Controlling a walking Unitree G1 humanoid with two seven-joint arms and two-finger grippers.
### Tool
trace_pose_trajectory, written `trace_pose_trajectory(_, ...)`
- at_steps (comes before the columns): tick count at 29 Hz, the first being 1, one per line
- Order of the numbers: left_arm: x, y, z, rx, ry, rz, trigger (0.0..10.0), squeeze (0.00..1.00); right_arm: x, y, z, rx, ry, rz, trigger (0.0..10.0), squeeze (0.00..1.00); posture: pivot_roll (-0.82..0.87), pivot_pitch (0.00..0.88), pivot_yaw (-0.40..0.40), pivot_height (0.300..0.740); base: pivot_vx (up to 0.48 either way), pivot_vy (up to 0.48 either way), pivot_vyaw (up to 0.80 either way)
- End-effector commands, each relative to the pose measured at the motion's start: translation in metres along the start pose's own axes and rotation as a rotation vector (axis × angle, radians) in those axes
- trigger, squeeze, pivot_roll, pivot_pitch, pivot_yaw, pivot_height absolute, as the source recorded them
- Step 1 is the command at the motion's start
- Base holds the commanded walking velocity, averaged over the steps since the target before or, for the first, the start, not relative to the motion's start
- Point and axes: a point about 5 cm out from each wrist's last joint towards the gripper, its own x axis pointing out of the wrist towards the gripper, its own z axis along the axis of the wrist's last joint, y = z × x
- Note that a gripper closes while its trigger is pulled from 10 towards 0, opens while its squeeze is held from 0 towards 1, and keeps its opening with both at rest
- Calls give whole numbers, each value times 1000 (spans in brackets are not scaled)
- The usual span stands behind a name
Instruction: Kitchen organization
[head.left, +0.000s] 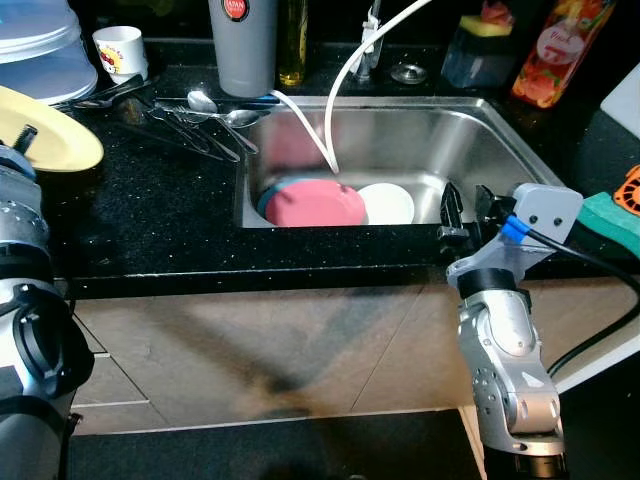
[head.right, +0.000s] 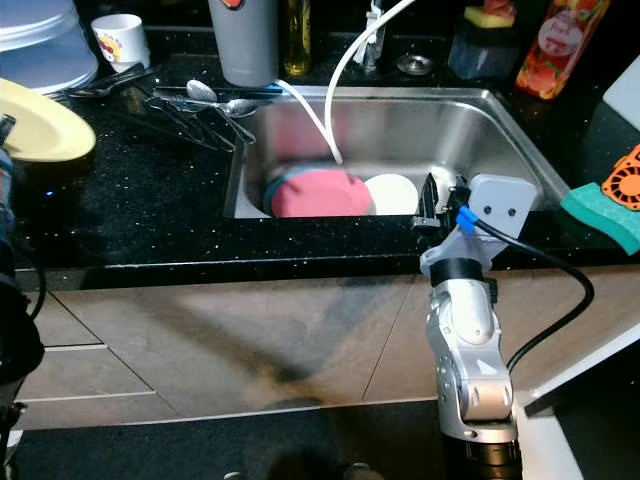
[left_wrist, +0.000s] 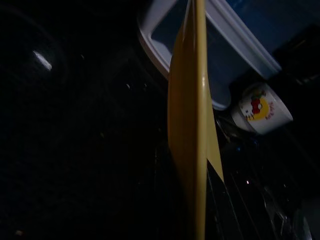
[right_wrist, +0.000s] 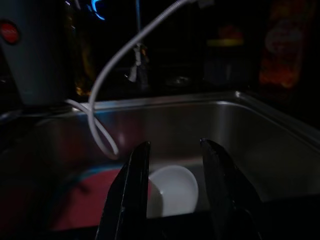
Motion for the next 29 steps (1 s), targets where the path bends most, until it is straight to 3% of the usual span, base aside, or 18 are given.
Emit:
trace_pose_trajectory(1,-3,3,-28,-2,132,12,10000,0,-7,1,2,-6,12,-8,10000,0,-22,227,23,740,0,0,0)
trace_pose_trajectory(10,-3,-3,-35,13,154,-8,10000,0,-14,2,1,-1,35,-19,10000,0,-33,221,39,740,0,0,0)
trace_pose_trajectory(13,-1,-6,-11,142,-19,1,10000,0,-15,2,1,-4,40,-25,10000,0,-38,199,37,740,0,0,0)
trace_pose_trajectory(14,-1,-6,-11,142,-19,1,10000,0,-15,2,1,-4,40,-25,10000,0,-38,199,37,740,0,0,0)
trace_pose_trajectory(15,-1,-14,2,179,-110,-28,10000,0,-14,1,1,-5,40,-24,10000,0,-41,188,34,740,0,0,0)
trace_pose_trajectory(18,-22,-83,58,303,-471,-299,10000,0,-9,0,4,-9,24,-22,10000,0,-41,159,26,740,0,0,0)
trace_pose_trajectory(20,-41,-116,73,359,-611,-424,10000,0,-6,0,4,-8,15,-21,10000,0,-34,137,26,740,0,0,0)
trace_pose_trajectory(22,-54,-145,59,302,-553,-590,10000,0,-1,1,5,-6,3,-18,10000,0,-35,97,30,740,0,0,0)
trace_pose_trajectory(23,-58,-157,35,282,-437,-693,10000,0,1,2,5,-4,-5,-17,10000,0,-39,79,34,740,0,0,0)
trace_pose_trajectory(26,-62,-164,18,270,-356,-759,10000,0,3,3,5,-3,-10,-18,10000,0,-39,74,35,740,0,0,0)
trace_pose_trajectory(27,-66,-168,-13,222,-188,-818,10000,0,4,3,6,-3,-18,-20,10000,0,-45,60,41,740,0,0,0)
trace_pose_trajectory(28,-66,-168,-13,222,-188,-818,10000,0,4,3,6,-3,-18,-20,10000,0,-45,60,41,740,0,0,0)
trace_pose_trajectory(29,-78,-168,-62,219,21,-882,10000,0,6,2,7,-4,-28,-27,10000,0,-52,38,49,740,0,0,0)
